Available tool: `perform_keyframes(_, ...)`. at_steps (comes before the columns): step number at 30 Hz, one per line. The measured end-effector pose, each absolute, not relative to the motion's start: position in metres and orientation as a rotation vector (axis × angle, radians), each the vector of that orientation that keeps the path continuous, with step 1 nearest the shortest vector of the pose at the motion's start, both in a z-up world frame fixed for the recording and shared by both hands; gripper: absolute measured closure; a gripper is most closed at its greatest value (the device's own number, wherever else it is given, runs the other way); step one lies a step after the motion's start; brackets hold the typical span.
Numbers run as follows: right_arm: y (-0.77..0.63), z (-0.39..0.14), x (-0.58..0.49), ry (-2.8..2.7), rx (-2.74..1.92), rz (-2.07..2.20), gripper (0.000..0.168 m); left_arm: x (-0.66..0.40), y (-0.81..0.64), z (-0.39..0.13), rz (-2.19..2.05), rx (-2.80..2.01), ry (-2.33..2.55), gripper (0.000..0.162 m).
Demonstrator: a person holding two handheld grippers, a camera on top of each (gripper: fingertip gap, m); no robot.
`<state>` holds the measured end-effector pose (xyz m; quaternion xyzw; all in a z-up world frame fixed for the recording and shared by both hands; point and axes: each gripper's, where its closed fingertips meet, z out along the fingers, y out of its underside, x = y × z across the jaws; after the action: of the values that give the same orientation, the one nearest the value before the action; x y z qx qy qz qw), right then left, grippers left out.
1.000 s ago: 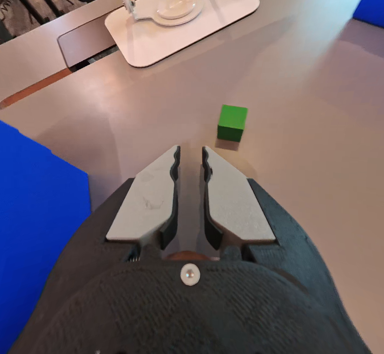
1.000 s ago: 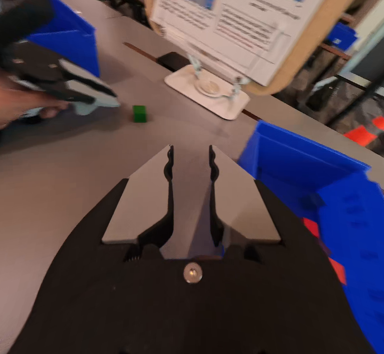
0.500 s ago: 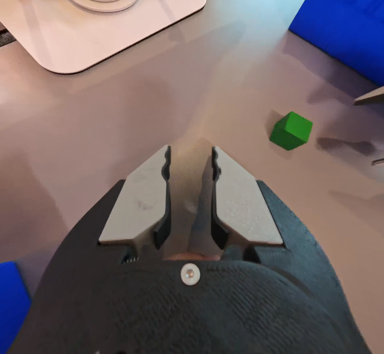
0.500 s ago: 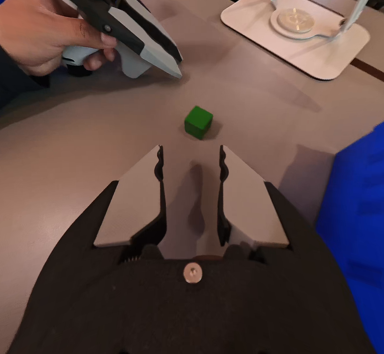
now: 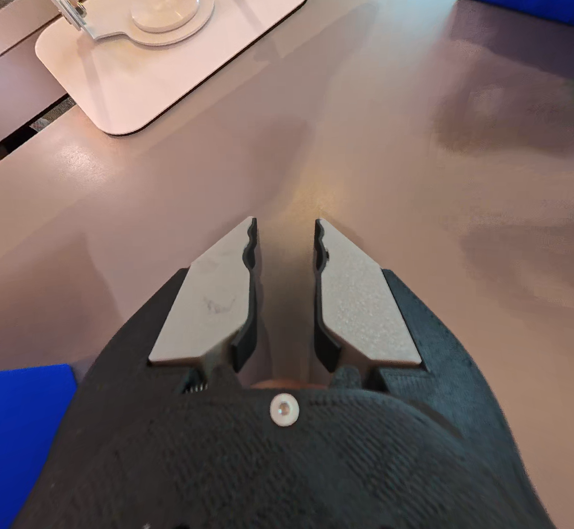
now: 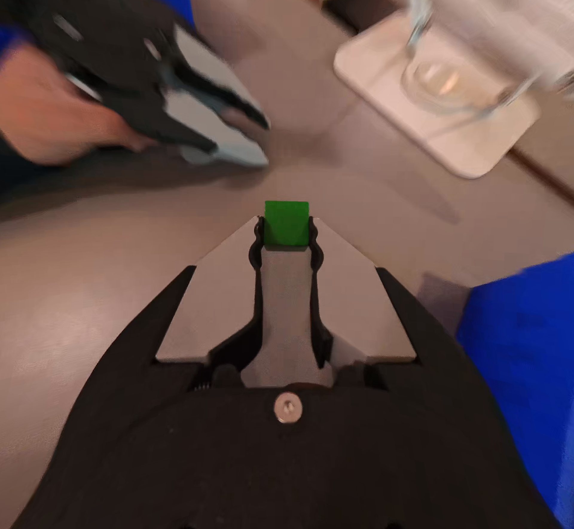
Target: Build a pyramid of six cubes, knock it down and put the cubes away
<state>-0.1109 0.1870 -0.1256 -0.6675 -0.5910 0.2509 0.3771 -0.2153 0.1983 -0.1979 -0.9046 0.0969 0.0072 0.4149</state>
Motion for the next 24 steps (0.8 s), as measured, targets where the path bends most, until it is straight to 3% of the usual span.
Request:
perform_keyframes(4,0.213,-0.005,-0.05,-1.18,-1.442,0.419,0.143,-0.216,0.198,-0.198,-0.025,-2.279,0.223,0.124)
perform_keyframes(6,0.238,0.024,-0.008,-1.049,-1.425,0.342,0.142,-0.216,0.198,-0.197,-0.043,-2.274,0.212,0.124)
perform_keyframes(9,0.268,-0.024,0.033,-1.095,-1.737,0.37,0.143,-0.216,0.198,-0.198,-0.039,-2.277,0.216,0.124)
perform_keyframes(10,0.275,-0.052,0.048,-1.138,-1.886,0.34,0.134,-0.216,0.198,-0.198,-0.027,-2.28,0.221,0.124)
perform_keyframes(12,0.282,-0.079,0.076,-1.133,-2.003,0.27,0.095,-0.216,0.198,-0.199,0.006,-2.28,0.233,0.123)
perform_keyframes(16,0.271,-0.054,0.117,-1.015,-1.817,0.304,0.113,-0.217,0.197,-0.198,0.067,-2.27,0.241,0.122)
perform_keyframes(24,0.207,-0.078,0.139,-1.123,-1.766,0.568,0.106,-0.216,0.184,-0.198,0.097,-2.285,0.127,0.117)
